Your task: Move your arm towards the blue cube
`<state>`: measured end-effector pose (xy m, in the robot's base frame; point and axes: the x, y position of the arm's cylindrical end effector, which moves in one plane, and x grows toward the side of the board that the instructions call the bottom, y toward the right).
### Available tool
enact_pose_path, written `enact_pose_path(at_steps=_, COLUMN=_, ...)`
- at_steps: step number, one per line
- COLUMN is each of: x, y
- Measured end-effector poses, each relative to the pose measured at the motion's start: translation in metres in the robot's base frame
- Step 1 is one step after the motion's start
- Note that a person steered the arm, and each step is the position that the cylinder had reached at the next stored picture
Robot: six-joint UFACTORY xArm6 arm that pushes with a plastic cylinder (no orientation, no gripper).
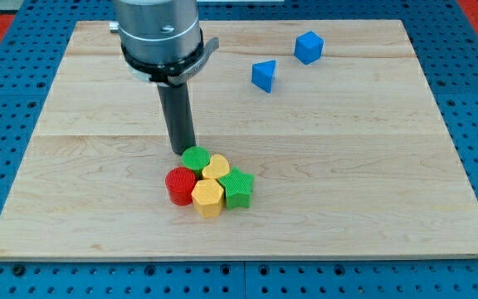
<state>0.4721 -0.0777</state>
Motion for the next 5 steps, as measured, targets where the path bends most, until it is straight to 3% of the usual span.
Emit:
enact_pose_path(at_steps=1, x=0.009, y=0.000)
enact_pose_path(at_steps=3, x=-0.040, y=0.002)
enact_pose_path(at_steps=5, x=-0.071, y=0.135)
